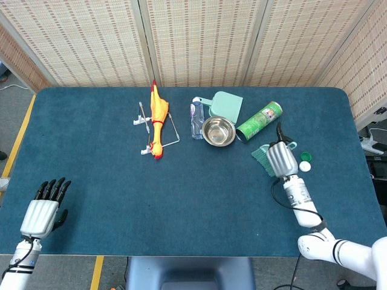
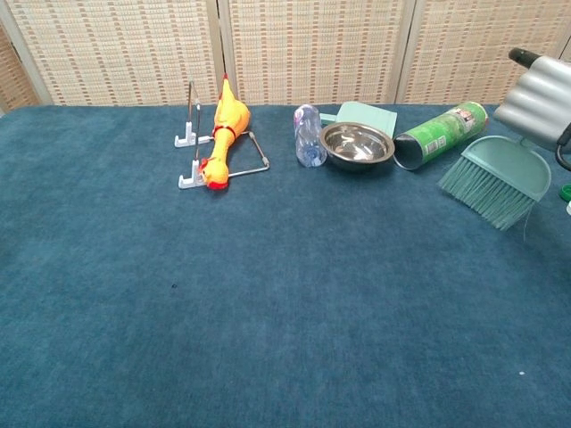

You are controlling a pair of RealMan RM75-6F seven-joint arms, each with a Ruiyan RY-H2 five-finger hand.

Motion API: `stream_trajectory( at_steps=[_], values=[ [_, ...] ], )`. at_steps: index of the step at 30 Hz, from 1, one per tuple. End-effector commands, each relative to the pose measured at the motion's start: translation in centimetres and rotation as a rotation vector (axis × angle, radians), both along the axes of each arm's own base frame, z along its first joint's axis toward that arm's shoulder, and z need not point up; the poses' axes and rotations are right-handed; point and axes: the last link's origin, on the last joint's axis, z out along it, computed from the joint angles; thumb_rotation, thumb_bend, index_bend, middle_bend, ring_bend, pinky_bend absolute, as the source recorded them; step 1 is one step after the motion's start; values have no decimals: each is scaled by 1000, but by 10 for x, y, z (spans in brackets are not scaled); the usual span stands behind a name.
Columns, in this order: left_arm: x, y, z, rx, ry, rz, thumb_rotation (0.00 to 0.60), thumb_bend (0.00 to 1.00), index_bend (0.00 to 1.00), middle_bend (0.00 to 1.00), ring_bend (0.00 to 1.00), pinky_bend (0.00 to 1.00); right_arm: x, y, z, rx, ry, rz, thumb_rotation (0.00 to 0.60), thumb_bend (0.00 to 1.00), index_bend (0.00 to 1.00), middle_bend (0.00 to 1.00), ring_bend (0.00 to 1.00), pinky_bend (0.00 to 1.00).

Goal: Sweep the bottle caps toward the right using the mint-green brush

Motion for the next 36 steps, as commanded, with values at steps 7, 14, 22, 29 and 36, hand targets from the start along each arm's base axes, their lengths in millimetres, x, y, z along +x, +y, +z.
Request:
stream_trajectory(
  at_steps=[7, 14, 22, 29, 36],
  values=[
    [-1, 0, -2, -8, 6, 5, 600, 435, 0, 0, 0, 84, -32, -9, 6, -27, 165, -80, 600, 354, 891, 788, 464, 70],
    [-1, 1, -5, -18, 10, 9, 600, 435, 0, 0, 0, 84, -58, -11, 30, -80, 237, -130, 600, 353, 891, 788, 464, 70],
    [0, 1, -6, -19, 8, 5, 600, 435, 0, 0, 0, 84, -73, -7, 52, -114, 174, -164, 600, 354, 892, 790, 464, 70],
    [1, 0, -7, -24, 8, 1, 600, 436, 0, 0, 0, 84, -52, 3, 75, -126, -98, -139, 600, 354, 892, 790, 464, 70],
    [2, 1, -8, -27, 5, -2, 600, 436, 0, 0, 0, 84, -21, 5, 65, -66, -230, -149, 600, 354, 895, 790, 464, 70]
  ],
)
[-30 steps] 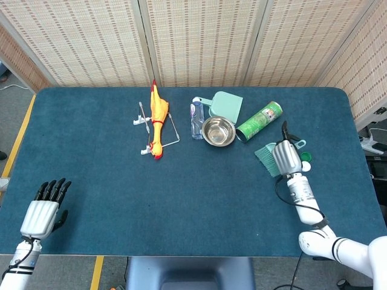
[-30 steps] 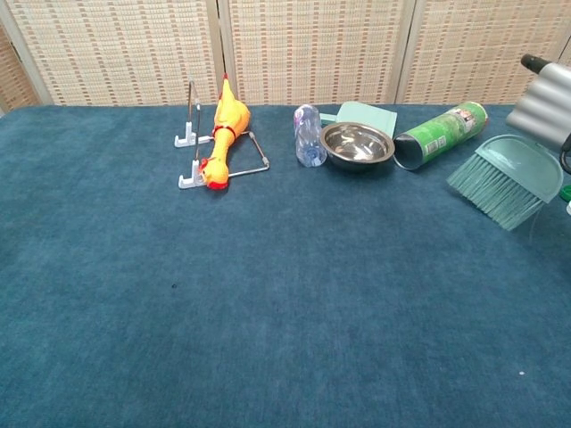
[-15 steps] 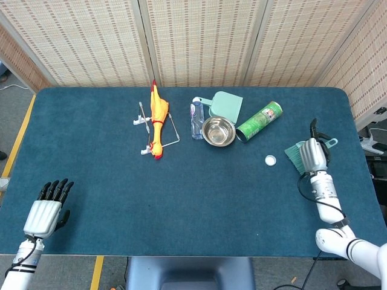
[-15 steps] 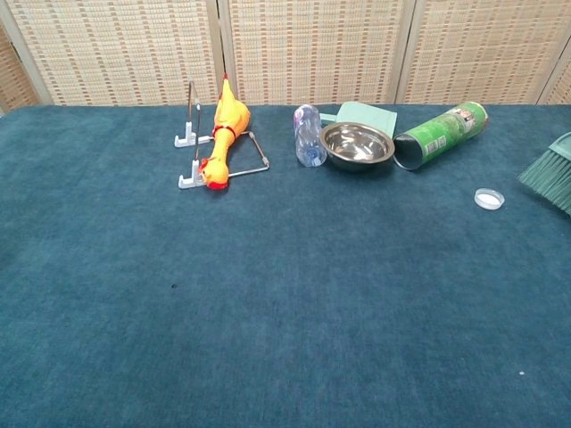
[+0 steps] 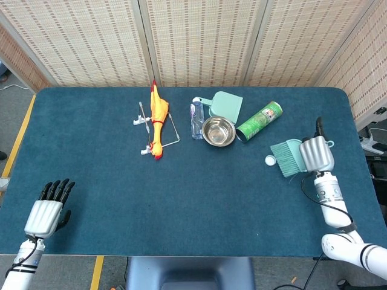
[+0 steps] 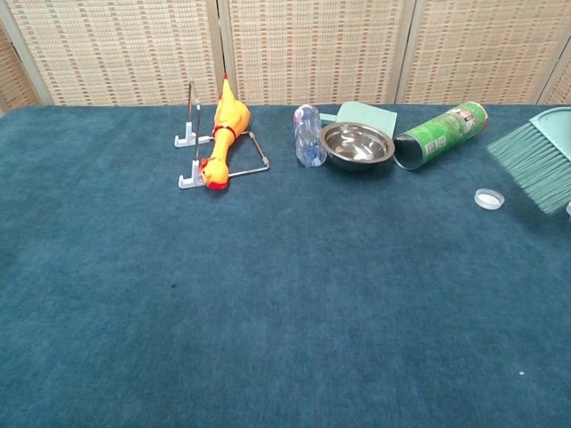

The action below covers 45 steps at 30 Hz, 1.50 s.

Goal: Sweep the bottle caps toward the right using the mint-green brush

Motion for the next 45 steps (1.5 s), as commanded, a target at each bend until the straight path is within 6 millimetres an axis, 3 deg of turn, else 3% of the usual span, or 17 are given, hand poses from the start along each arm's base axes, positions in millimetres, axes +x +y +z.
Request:
stream_trajectory(
  at_steps=[1, 8, 12, 16, 25, 30, 39, 45],
  values=[
    [0, 0, 0, -1, 0, -2, 600, 436, 0, 0, 0, 84, 21, -5, -6, 13, -44, 13, 600, 354, 895, 791, 464, 70],
    [0, 1, 2, 4, -4, -1, 600, 436, 0, 0, 0, 84, 45, -24, -51, 57, -1, 4, 600, 354, 896, 791, 464, 70],
    [-1, 1, 4, 10, -8, 2, 600, 442, 0, 0, 0, 85, 45, -31, -74, 78, 74, -20, 600, 354, 896, 791, 464, 70],
    [-2, 2, 5, 9, -11, 7, 600, 443, 0, 0, 0, 84, 42, -33, -83, 86, 138, -26, 600, 354, 896, 791, 464, 70],
    [-4, 4, 4, 4, -9, 13, 600, 442, 0, 0, 0, 84, 29, -37, -81, 70, 254, -40, 600, 354, 896, 791, 464, 70],
    [-4, 4, 1, -5, -4, 20, 600, 445, 0, 0, 0, 84, 4, -38, -73, 61, 362, -100, 600, 353, 896, 791, 464, 70],
    [-6, 5, -2, -14, 1, 29, 600, 445, 0, 0, 0, 84, -15, -43, -68, 50, 446, -154, 600, 354, 896, 791, 464, 70],
    [-6, 6, -4, -20, 2, 32, 600, 445, 0, 0, 0, 84, -34, -40, -53, 26, 494, -207, 600, 354, 896, 791, 464, 70]
  ],
)
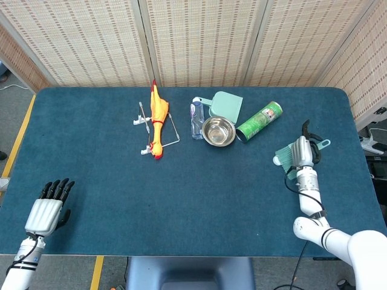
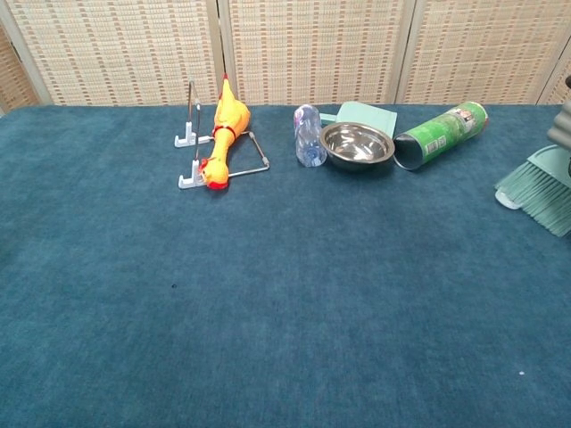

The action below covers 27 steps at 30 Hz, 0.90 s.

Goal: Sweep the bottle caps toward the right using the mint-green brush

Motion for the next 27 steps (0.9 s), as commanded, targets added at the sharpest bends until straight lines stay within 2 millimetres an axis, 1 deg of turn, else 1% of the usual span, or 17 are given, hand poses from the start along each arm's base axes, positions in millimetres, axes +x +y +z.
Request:
stream_trajectory(
  at_steps=[1, 7, 11, 13, 18, 20, 23, 27],
  values=[
    [0, 1, -1, -7, 0, 2, 600, 445, 0, 0, 0, 85, -10, 2, 8, -16, 22, -25, 600, 354, 896, 791, 464, 70],
    [0, 1, -4, -18, 4, 3, 600, 445, 0, 0, 0, 84, -29, 4, 26, -45, 59, -57, 600, 354, 896, 791, 464, 70],
    [1, 1, -5, -18, 6, 3, 600, 445, 0, 0, 0, 84, -41, 8, 41, -67, 87, -74, 600, 354, 896, 791, 464, 70],
    [1, 1, -5, -19, 7, 0, 600, 446, 0, 0, 0, 84, -43, 9, 47, -79, 43, -81, 600, 354, 896, 791, 464, 70],
    [3, -1, -5, -19, 3, -9, 600, 446, 0, 0, 0, 84, -32, 10, 63, -107, -181, 20, 600, 354, 896, 794, 475, 72],
    [3, -1, -5, -18, 2, -11, 600, 446, 0, 0, 0, 84, -27, 11, 69, -113, -241, 58, 600, 355, 896, 795, 475, 72],
    [4, -2, -4, -16, -1, -15, 600, 446, 0, 0, 0, 84, -17, 15, 76, -111, -284, 107, 600, 354, 898, 795, 475, 71],
    [5, -3, -2, -11, -7, -18, 600, 445, 0, 0, 0, 84, -1, 22, 87, -107, -278, 167, 600, 355, 900, 795, 475, 71]
  ],
)
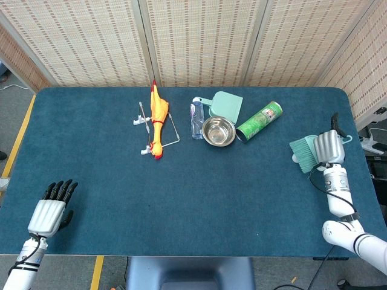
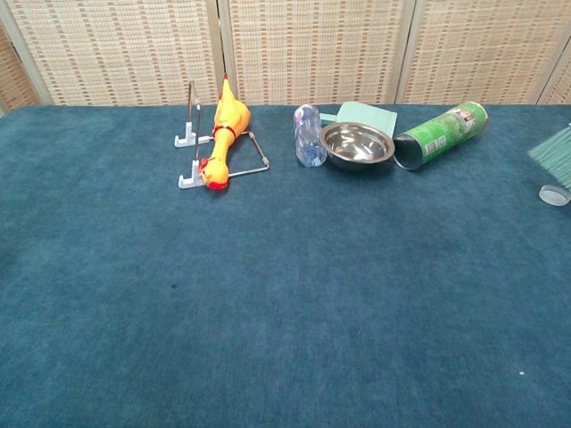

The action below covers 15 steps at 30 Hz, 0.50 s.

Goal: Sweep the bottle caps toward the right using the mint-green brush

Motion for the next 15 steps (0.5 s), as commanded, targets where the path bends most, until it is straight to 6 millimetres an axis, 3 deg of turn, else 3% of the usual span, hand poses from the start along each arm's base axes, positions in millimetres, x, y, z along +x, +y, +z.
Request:
stream_trajectory(
  at_steps=[1, 7, 15],
  values=[
    [0, -1, 2, 2, -4, -1, 600, 444, 0, 0, 0, 84, 18, 10, 18, -16, -3, 73, 600, 355, 900, 795, 475, 71],
    [1, 0, 2, -3, -9, -5, 600, 445, 0, 0, 0, 85, 34, 25, 5, 43, -173, 54, 600, 354, 901, 795, 475, 72],
    [1, -1, 5, 8, -14, -5, 600, 445, 0, 0, 0, 85, 37, 63, -42, 156, -470, 10, 600, 355, 903, 795, 475, 72]
  ],
)
